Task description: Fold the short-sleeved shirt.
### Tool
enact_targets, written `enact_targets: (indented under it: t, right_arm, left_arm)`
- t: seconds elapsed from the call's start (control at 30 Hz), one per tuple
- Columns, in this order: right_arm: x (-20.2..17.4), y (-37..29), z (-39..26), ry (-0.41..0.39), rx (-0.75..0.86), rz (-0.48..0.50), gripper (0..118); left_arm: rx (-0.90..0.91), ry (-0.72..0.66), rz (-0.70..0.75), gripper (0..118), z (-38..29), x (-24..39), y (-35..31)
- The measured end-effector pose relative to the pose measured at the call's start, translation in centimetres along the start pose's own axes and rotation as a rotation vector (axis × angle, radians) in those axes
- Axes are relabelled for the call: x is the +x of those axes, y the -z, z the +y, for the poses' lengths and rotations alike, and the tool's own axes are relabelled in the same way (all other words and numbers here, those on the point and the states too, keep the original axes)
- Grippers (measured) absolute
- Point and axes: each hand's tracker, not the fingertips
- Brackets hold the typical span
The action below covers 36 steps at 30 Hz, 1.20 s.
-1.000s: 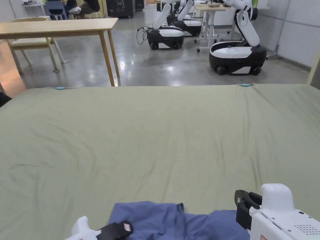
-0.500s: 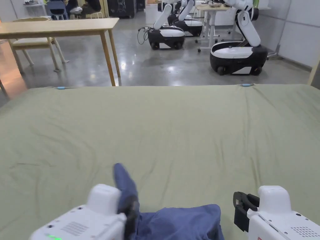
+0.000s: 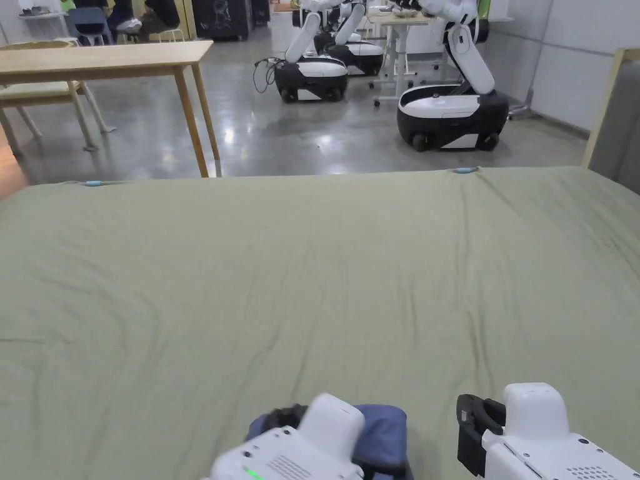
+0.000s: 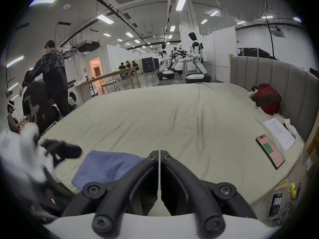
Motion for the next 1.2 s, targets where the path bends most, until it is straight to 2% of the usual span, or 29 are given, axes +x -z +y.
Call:
enact_targets:
  t: [0.07,0.1,0.13,0.17,0.2,0.23,0.27,0.33,0.4,0.43,0.5,0.53,0.6,0.67,0.7,0.8,0.83,0.87,0.9,0.93,0.97,1.0,1.07,1.13,1.2]
  right_arm:
    - [-0.3,0.1,0.0,0.010,0.001,0.015,3]
    - [-0.5,0.2,0.1,0.009,0.000,0.021,3]
    - [-0.7,0.3,0.1,0.006,-0.006,0.029,3]
    - [-1.0,0.4,0.0,0.002,-0.013,0.039,3]
    - [-1.2,0.4,0.0,-0.003,-0.018,0.045,3]
    - [-1.5,0.5,-0.1,-0.009,-0.023,0.051,3]
    - [-1.6,0.6,-0.1,-0.016,-0.031,0.058,3]
    - [-1.8,0.8,-0.3,-0.020,-0.050,0.063,3]
    - [-1.8,1.0,-0.5,-0.019,-0.066,0.065,3]
    - [-1.8,1.0,-0.5,-0.017,-0.074,0.066,3]
    - [-1.7,0.9,-0.6,-0.023,-0.083,0.078,3]
    - [-1.8,0.9,-0.6,-0.027,-0.086,0.084,3]
    - [-2.0,1.0,-0.5,-0.040,-0.119,0.147,3]
    - [-2.6,1.6,-0.6,-0.062,-0.137,0.182,3]
    - [-2.9,2.1,-0.8,-0.069,-0.150,0.207,3]
    - [-3.3,4.8,-2.1,0.000,-0.234,0.302,3]
    - [-3.4,5.6,-2.6,0.003,-0.260,0.295,3]
    - [-3.6,6.3,-3.2,-0.027,-0.287,0.224,3]
    - [-3.7,7.1,-3.8,-0.065,-0.318,0.148,3]
    - [-3.4,7.6,-4.3,-0.070,-0.342,0.121,3]
    - [-2.8,8.0,-4.7,-0.028,-0.358,0.134,3]
    - [-2.2,8.2,-4.9,0.025,-0.362,0.145,3]
    - [-1.3,8.3,-5.1,0.090,-0.342,0.172,3]
    - [-1.4,8.2,-5.0,0.066,-0.341,0.165,3]
    - [-1.8,7.6,-4.5,0.037,-0.331,0.171,3]
  left_arm:
    - [0.028,-0.097,0.007,118,0.3,-2.9,-1.3]
    - [0.001,-0.152,0.062,118,-0.1,-4.4,-1.3]
    - [-0.013,-0.208,0.077,114,-0.5,-5.7,-1.2]
    - [-0.053,-0.289,0.062,104,-1.2,-6.6,-0.7]
    - [-0.080,-0.338,0.042,82,-1.9,-7.0,-0.3]
    - [-0.110,-0.356,0.012,32,-2.6,-7.0,0.1]
    - [-0.134,-0.346,-0.028,5,-3.3,-6.1,0.7]
    - [-0.141,-0.343,-0.139,5,-4.2,-3.6,1.9]
    - [-0.180,-0.411,-0.340,5,-4.9,-1.3,3.7]
    - [-0.202,-0.395,-0.333,5,-5.2,0.5,4.7]
    - [-0.265,-0.262,-0.285,5,-5.7,2.7,6.4]
    - [-0.275,-0.252,-0.292,5,-6.0,3.0,7.1]
    - [-0.272,-0.330,-0.307,5,-6.3,2.5,7.6]
    - [-0.234,-0.349,-0.302,5,-5.7,1.8,5.9]
    - [-0.207,-0.339,-0.287,5,-5.4,1.1,4.9]
    - [-0.138,-0.335,-0.222,6,-5.1,-2.1,1.2]
    - [-0.124,-0.356,-0.198,9,-5.3,-3.6,0.0]
    - [-0.103,-0.395,-0.173,21,-5.7,-5.4,-1.1]
    - [-0.096,-0.435,-0.149,49,-6.3,-7.1,-2.0]
    - [-0.102,-0.469,-0.123,101,-7.1,-8.6,-2.4]
    - [-0.133,-0.506,-0.095,118,-8.2,-10.5,-2.4]
    - [-0.069,-0.552,-0.080,118,-8.9,-11.6,-3.0]
    - [-0.137,-0.704,-0.122,118,-10.8,-13.7,-2.7]
    - [-0.105,-0.886,-0.226,118,-12.2,-14.5,-1.6]
    - [-0.053,-1.063,-0.446,118,-13.6,-14.7,0.9]
